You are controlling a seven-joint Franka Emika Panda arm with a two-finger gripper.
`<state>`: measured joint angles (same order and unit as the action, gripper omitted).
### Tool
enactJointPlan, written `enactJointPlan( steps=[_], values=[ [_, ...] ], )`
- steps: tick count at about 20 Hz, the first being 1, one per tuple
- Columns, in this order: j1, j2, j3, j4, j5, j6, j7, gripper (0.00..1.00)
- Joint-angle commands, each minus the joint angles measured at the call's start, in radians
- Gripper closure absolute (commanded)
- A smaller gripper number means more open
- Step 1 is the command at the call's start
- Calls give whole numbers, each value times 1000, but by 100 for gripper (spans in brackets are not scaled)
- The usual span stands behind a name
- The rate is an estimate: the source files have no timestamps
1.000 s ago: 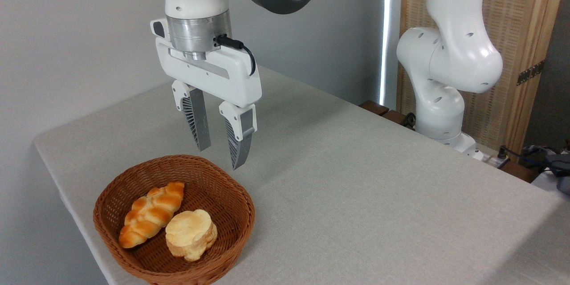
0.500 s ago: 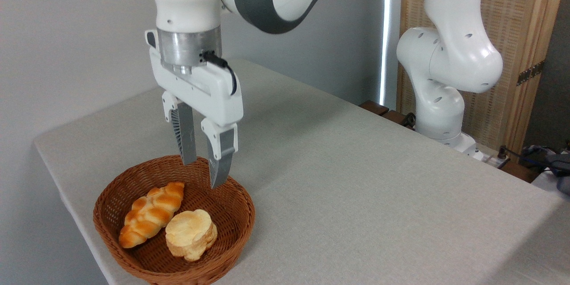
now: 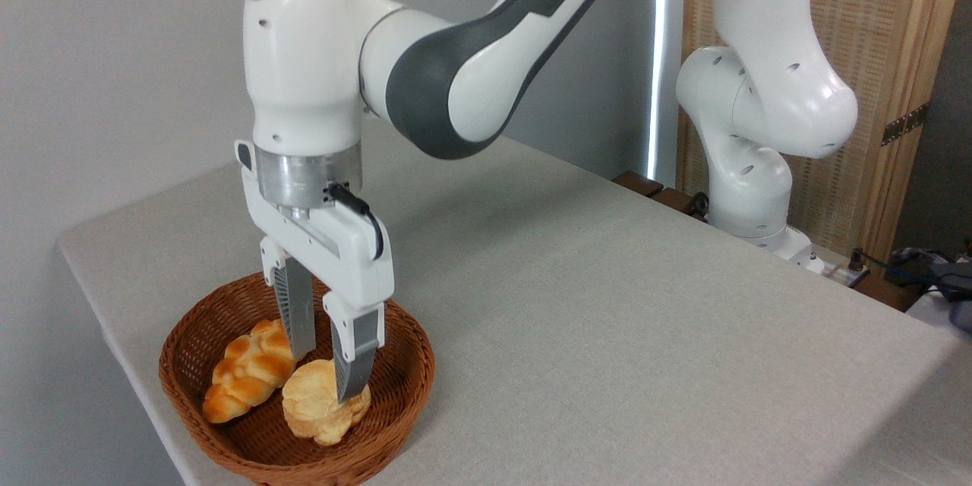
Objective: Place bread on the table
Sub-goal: 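Lower the open gripper down around the round golden bun, then close the gripper fingers on the round golden bun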
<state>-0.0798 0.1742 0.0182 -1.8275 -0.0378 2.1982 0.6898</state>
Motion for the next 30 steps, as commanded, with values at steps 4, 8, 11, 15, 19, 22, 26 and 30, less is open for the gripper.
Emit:
enactJointPlan(
  steps=[4,8,11,15,19,22,26,30],
  values=[
    [-9,34,8,5,39,41,20,0],
    [-12,39,6,5,41,41,19,0],
    [-12,42,3,5,41,41,13,0],
    [-12,39,-3,8,36,41,8,0],
    [-24,41,-6,4,41,41,7,0],
    [-25,47,-6,5,62,40,13,23],
    [-25,47,-6,5,75,40,19,54],
    [-25,47,-6,5,75,40,19,54]
  ],
)
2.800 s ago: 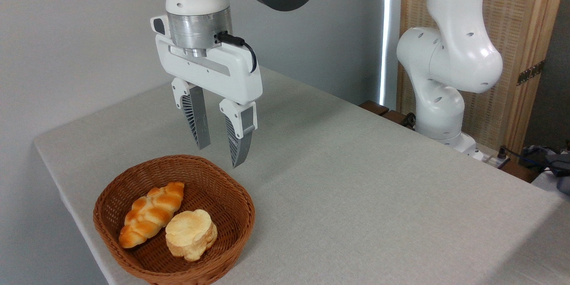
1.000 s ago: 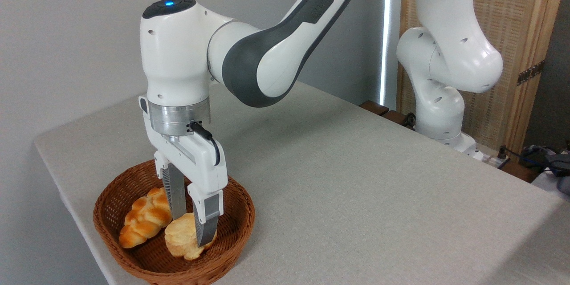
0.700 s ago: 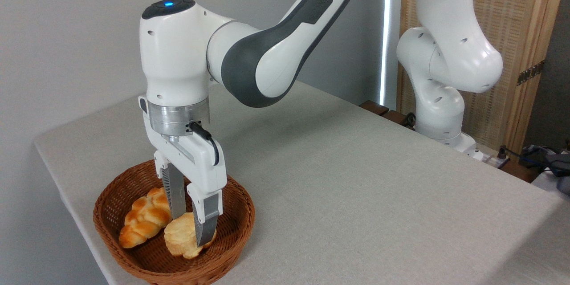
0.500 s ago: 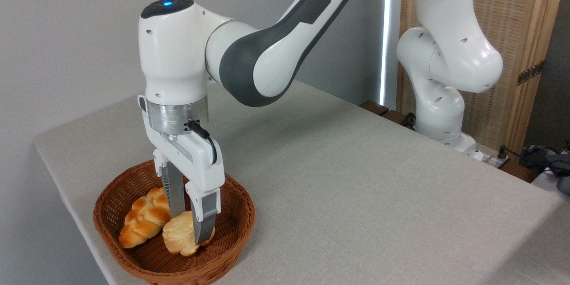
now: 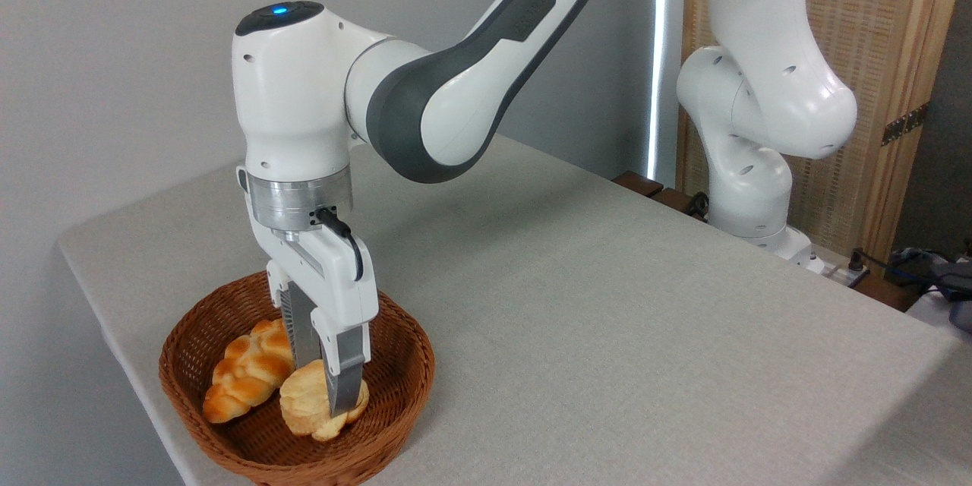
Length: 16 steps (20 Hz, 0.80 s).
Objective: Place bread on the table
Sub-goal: 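Lift the bun out of the basket and carry it beside the basket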
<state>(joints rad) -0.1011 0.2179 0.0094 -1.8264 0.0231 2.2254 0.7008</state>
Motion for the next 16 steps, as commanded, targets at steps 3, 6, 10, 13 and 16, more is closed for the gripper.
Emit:
enactJointPlan(
  steps=[3,6,10,13,16],
  values=[
    [-3,3,3,4,14,11,8,55],
    [-2,-5,4,4,14,8,8,56],
    [0,-40,9,6,8,7,0,56],
    [0,-92,9,2,-2,-19,-10,54],
    [0,-147,6,-1,-3,-130,-9,54]
  ],
)
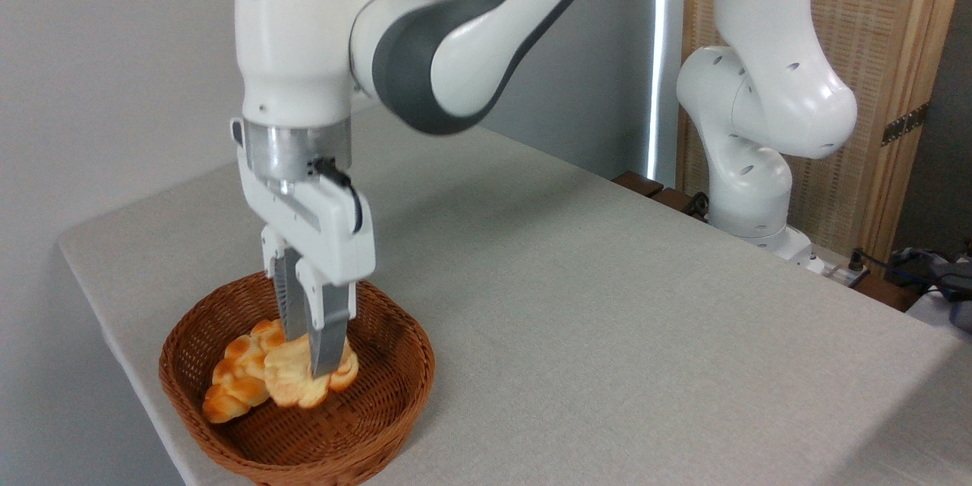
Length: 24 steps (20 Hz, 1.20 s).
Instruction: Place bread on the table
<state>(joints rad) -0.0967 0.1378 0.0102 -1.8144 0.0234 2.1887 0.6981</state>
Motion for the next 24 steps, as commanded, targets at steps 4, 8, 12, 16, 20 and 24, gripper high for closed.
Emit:
enactJointPlan(
  steps=[4,8,12,16,20,24],
  values=[
    [-8,-124,2,-28,-25,-285,0,51],
    [-24,-197,-1,-120,-37,-352,3,48],
    [-50,-253,-3,-238,-37,-369,15,48],
    [-80,-244,-3,-279,-34,-356,17,7],
    [-86,-233,-3,-283,-28,-354,17,0],
    [-86,-222,-3,-278,-23,-351,17,0]
  ],
)
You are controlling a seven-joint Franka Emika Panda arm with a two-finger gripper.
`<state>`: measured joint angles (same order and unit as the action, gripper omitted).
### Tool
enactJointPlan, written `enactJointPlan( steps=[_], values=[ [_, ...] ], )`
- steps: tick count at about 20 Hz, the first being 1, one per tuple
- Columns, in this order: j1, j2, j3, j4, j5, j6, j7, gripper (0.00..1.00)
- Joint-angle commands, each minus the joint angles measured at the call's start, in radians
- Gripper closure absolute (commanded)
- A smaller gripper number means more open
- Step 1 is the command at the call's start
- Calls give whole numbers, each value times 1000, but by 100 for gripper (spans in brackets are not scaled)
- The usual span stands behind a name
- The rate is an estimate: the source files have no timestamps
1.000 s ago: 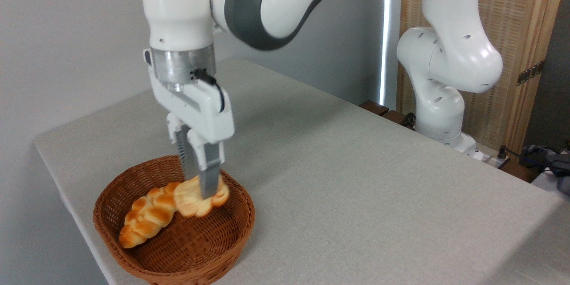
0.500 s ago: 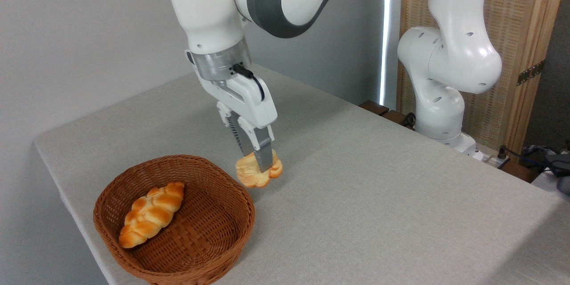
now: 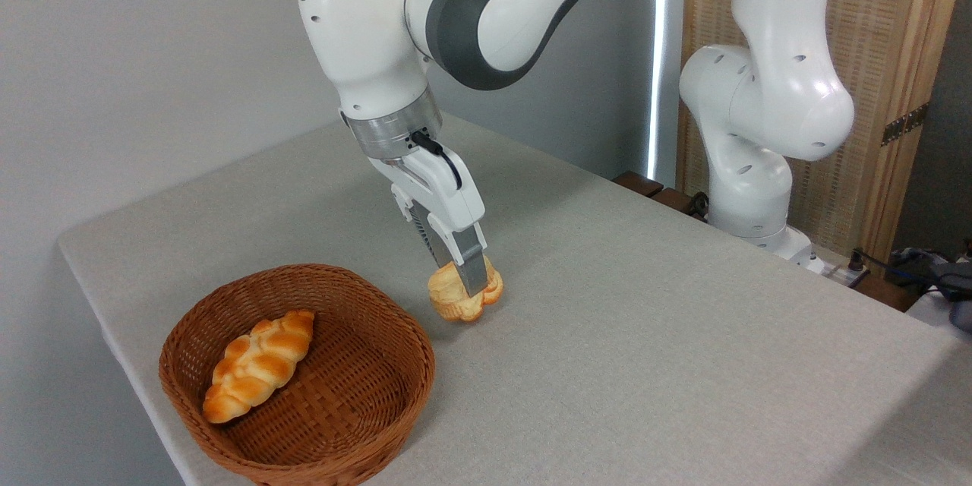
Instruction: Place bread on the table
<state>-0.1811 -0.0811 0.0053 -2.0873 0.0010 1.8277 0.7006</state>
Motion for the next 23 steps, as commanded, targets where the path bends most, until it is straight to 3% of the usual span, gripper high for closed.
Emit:
enactJointPlan(
  steps=[1,13,17,23],
  values=[
    [-1,-2,2,-4,-1,16,14,0],
    [0,-5,5,18,2,30,16,0],
    [5,-5,21,44,-6,146,10,0],
    [9,-5,50,84,-10,173,7,0]
  ],
)
